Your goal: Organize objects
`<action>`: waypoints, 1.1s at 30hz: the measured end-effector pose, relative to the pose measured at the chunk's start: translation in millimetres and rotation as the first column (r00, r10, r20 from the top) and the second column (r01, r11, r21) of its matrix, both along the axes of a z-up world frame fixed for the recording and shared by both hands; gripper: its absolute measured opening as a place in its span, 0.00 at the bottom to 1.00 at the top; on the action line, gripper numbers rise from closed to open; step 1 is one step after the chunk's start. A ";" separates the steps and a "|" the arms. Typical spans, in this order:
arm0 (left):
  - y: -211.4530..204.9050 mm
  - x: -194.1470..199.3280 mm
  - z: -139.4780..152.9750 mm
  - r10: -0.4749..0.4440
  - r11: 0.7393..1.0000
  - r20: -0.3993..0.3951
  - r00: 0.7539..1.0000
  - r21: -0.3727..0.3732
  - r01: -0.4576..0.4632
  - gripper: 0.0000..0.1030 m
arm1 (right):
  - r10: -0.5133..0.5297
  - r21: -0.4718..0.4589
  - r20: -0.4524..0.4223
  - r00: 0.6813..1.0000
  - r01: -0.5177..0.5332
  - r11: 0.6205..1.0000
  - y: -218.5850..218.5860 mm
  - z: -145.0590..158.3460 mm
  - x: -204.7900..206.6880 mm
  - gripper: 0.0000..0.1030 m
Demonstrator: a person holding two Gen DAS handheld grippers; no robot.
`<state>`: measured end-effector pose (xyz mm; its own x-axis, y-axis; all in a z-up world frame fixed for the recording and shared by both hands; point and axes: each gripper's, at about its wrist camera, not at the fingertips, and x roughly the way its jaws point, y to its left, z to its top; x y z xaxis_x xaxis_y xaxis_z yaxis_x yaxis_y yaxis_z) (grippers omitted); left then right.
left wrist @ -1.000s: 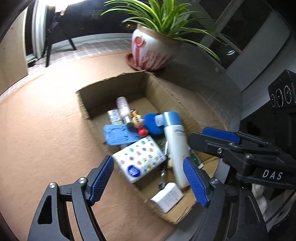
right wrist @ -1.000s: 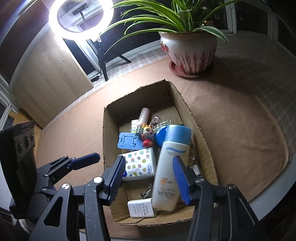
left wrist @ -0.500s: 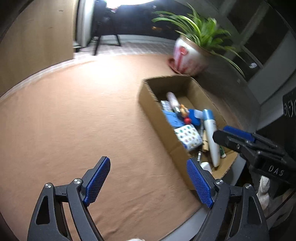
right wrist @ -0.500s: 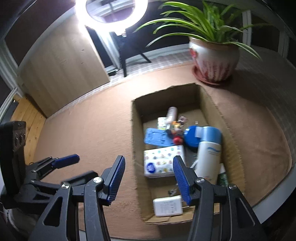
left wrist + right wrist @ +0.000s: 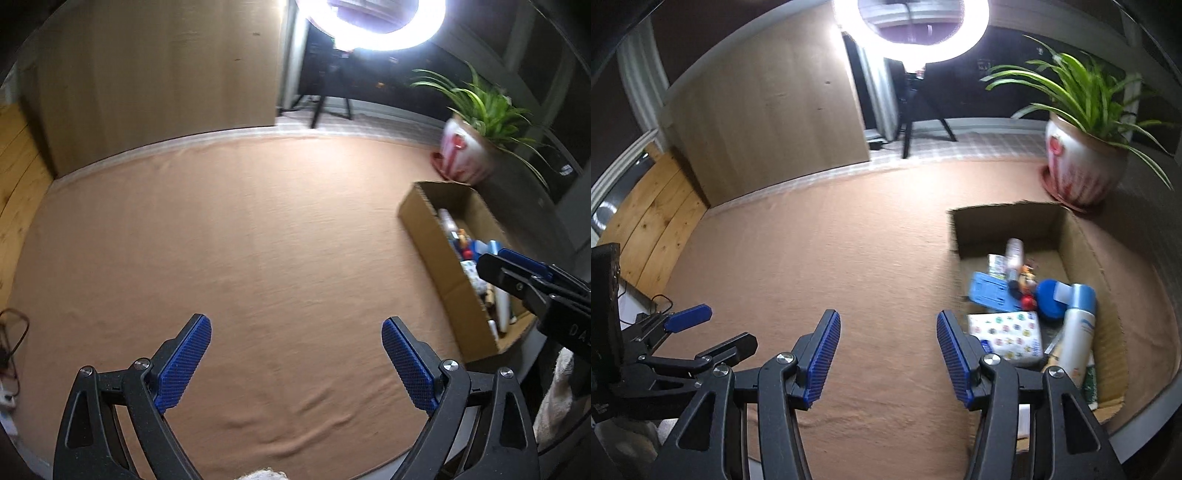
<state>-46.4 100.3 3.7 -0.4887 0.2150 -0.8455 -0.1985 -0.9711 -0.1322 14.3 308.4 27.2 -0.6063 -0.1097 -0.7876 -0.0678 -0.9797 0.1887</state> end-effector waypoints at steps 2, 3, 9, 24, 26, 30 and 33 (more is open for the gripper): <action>-13.4 3.6 -0.4 0.029 1.000 0.000 1.000 0.002 -0.029 0.93 | 0.014 -0.006 0.005 1.000 -0.014 1.000 -8.6 -1.5 -2.7 0.49; -20.1 5.4 -0.2 0.043 0.999 -0.002 0.999 0.003 -0.043 0.93 | 0.020 -0.010 0.011 1.000 -0.020 1.000 -12.9 -2.8 -3.8 0.49; -48.1 15.2 2.4 0.100 0.995 -0.026 0.995 -0.011 -0.100 0.93 | 0.057 0.002 0.034 0.998 -0.058 0.998 -38.8 -7.6 -8.5 0.49; -97.9 27.5 3.4 0.159 0.986 -0.021 0.987 -0.039 -0.160 0.93 | 0.103 0.004 -0.001 0.995 -0.103 0.995 -83.6 -2.0 -9.8 0.49; -99.5 27.7 5.1 0.156 0.987 -0.025 0.987 -0.043 -0.157 0.93 | 0.104 0.001 -0.002 0.995 -0.104 0.995 -85.7 -2.0 -10.5 0.49; -101.2 25.0 7.7 0.154 0.987 -0.033 0.988 -0.046 -0.155 0.93 | 0.099 0.007 -0.007 0.995 -0.099 0.995 -87.8 -1.3 -11.7 0.49; -102.9 23.4 8.9 0.157 0.986 -0.037 0.987 -0.044 -0.158 0.93 | 0.095 0.017 -0.011 0.995 -0.094 0.995 -89.4 -0.4 -12.3 0.49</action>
